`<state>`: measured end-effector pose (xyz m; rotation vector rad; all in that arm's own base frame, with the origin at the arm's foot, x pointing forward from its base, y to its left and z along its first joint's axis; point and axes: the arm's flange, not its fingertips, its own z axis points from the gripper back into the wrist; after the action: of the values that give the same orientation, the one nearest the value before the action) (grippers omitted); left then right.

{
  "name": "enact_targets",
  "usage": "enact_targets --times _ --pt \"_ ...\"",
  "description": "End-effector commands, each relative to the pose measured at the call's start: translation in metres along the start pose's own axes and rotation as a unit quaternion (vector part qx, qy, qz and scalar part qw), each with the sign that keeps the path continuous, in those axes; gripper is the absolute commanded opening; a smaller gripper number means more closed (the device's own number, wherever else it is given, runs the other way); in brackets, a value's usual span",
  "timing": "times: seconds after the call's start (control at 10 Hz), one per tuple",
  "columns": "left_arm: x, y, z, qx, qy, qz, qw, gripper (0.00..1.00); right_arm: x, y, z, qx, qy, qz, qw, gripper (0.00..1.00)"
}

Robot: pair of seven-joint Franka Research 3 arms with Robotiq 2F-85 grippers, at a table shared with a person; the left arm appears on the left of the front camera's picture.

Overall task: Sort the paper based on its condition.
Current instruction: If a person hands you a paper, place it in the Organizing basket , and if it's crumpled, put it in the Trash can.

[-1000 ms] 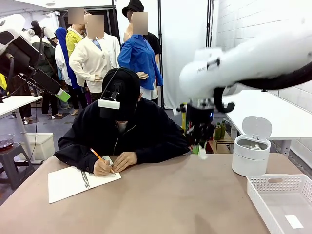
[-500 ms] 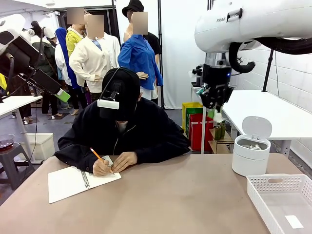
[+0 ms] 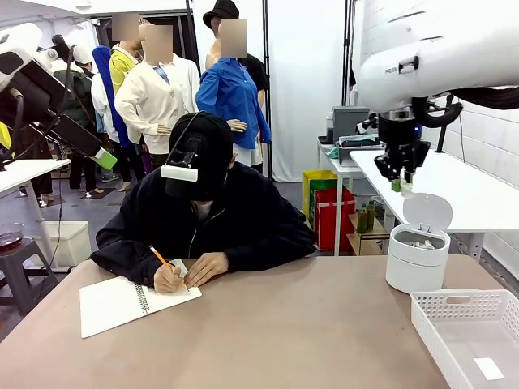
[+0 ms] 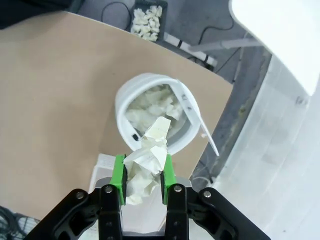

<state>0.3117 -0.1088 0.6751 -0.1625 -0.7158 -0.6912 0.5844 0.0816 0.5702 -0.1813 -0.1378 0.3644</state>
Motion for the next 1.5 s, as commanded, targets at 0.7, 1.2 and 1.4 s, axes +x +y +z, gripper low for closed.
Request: enact_targets --times 0.7,1.2,1.4 --pt "0.000 0.001 0.001 0.000 -0.001 0.001 1.000 1.00 -0.013 -0.028 -0.045 0.050 0.011 0.006 0.999 0.34" --pt "0.000 0.001 0.001 0.000 -0.001 0.001 1.000 1.00 -0.014 -0.014 -0.075 0.034 0.029 0.110 0.993 0.34" --pt "0.000 0.001 0.001 0.000 -0.001 0.001 1.000 1.00 -0.012 -0.016 -0.083 0.008 0.039 0.135 0.990 0.34"
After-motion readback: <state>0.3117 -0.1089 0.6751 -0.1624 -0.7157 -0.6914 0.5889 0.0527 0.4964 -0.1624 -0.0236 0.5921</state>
